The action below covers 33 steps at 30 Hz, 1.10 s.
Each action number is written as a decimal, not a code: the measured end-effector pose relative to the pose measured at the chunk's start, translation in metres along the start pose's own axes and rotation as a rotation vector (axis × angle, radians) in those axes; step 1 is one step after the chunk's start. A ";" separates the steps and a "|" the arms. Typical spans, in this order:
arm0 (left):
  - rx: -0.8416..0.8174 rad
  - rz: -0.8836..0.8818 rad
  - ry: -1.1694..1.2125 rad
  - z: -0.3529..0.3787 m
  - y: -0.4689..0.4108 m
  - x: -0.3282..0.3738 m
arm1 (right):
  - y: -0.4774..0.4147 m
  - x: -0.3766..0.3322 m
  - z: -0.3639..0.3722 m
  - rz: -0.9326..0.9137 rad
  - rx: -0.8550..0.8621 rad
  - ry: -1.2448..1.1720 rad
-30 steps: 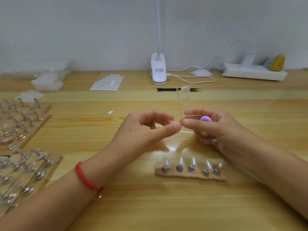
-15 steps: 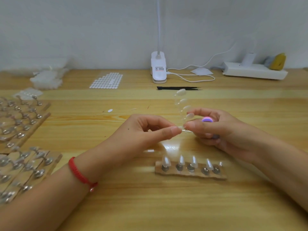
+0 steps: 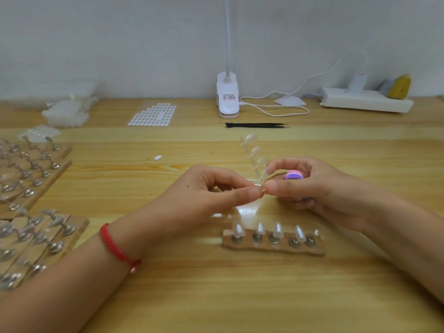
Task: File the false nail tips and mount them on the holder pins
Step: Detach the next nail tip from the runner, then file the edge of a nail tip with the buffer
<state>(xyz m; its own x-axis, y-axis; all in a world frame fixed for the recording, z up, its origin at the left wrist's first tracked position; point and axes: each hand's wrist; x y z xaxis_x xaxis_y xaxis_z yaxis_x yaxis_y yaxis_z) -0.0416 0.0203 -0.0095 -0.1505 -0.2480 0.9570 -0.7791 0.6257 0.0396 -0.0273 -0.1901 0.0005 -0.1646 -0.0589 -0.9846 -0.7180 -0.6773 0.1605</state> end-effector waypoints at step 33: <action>0.346 0.143 0.172 0.010 0.000 0.009 | -0.007 0.001 0.006 -0.014 0.302 -0.055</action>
<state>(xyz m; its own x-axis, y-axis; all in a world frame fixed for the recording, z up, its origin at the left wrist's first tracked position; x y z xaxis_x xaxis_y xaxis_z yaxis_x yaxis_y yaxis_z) -0.0490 0.0103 -0.0043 -0.1912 -0.0309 0.9811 -0.9207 0.3520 -0.1684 -0.0265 -0.1811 -0.0011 -0.1837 -0.0054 -0.9830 -0.8876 -0.4288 0.1682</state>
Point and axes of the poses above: each hand's wrist, its own y-axis away from the middle knuckle, its own z-axis out of the palm, x = y × z, and after that the axes turned 12 degrees about -x, right-handed
